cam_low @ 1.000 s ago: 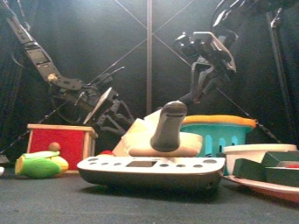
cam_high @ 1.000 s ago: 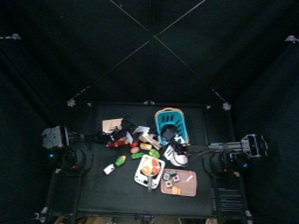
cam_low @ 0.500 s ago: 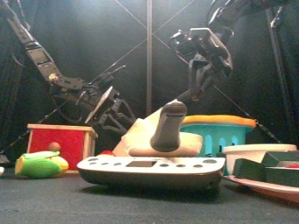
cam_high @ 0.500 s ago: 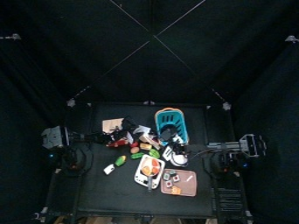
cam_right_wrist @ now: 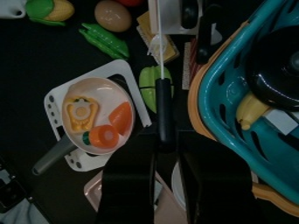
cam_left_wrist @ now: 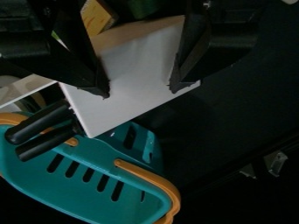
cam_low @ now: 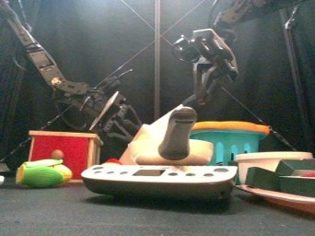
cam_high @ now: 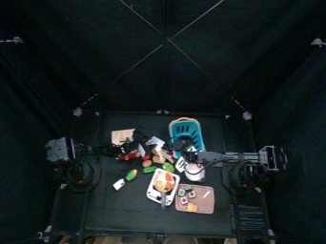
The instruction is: Place cleaver into holder
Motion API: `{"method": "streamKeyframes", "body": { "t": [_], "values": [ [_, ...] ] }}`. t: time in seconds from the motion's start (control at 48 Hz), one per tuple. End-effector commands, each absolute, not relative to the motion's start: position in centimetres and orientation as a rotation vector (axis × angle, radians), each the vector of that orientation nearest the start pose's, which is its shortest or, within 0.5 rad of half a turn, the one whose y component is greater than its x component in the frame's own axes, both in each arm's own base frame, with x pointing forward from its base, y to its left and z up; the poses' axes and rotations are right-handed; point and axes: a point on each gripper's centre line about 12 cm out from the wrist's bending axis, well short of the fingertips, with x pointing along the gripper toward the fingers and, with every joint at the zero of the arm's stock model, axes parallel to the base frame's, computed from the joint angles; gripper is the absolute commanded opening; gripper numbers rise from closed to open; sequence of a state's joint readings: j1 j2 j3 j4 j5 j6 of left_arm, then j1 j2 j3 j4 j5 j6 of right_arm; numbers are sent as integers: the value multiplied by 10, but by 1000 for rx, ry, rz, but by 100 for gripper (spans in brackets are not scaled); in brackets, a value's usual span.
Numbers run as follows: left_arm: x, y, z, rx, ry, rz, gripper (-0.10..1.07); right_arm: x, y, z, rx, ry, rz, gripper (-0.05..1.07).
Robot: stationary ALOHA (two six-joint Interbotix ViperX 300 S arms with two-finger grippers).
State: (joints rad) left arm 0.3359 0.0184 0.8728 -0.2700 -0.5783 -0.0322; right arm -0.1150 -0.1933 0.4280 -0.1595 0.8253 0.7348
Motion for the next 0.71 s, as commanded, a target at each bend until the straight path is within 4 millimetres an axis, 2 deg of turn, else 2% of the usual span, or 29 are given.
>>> {"method": "streamKeyframes", "body": {
  "t": [0.0, 0.208, 0.688],
  "values": [
    [341, 137, 159, -280, 254, 514, 92, 349, -57, 283, 575, 894, -522, 50],
    [341, 136, 157, -285, 272, 512, 92, 351, -64, 293, 586, 873, -535, 52],
    [341, 136, 158, -285, 272, 512, 92, 356, -78, 292, 623, 833, -552, 52]
  ]
}}
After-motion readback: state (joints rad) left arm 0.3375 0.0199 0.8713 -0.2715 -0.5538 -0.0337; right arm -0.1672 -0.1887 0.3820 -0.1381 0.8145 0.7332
